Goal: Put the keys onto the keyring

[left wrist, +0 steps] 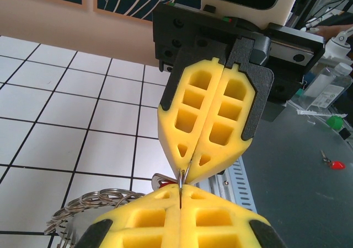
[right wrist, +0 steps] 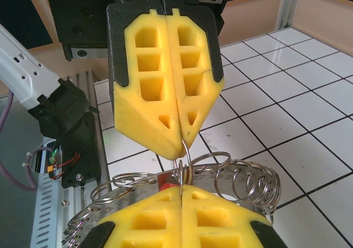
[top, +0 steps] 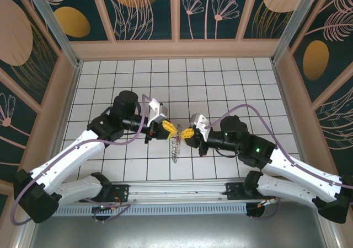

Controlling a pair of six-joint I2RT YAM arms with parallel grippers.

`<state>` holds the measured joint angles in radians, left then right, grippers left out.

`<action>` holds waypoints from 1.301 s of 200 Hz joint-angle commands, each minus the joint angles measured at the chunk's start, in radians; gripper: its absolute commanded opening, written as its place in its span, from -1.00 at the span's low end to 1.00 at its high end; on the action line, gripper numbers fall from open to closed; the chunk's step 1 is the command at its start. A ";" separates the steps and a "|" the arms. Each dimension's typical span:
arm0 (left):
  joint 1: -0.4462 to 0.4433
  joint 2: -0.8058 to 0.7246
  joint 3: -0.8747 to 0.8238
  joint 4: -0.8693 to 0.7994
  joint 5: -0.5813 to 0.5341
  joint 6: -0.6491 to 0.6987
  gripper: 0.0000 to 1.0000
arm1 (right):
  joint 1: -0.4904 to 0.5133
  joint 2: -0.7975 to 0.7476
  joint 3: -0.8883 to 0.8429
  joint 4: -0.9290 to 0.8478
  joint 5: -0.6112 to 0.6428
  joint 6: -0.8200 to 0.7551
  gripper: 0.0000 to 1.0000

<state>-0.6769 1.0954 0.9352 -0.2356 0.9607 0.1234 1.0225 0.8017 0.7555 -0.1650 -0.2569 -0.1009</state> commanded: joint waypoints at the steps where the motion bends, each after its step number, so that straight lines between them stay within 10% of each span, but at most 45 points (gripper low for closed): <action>1: -0.004 0.008 0.020 0.007 0.013 0.014 -1.00 | 0.004 -0.007 0.037 0.039 0.015 -0.025 -1.00; 260: -0.005 -0.070 -0.056 0.234 -0.063 -0.140 -1.00 | 0.192 0.023 0.022 -0.010 0.386 -0.079 -1.00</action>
<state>-0.6773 1.0622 0.8982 -0.1421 0.8989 0.0387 1.1915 0.8253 0.7677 -0.1810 0.0792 -0.1604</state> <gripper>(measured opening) 0.063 0.046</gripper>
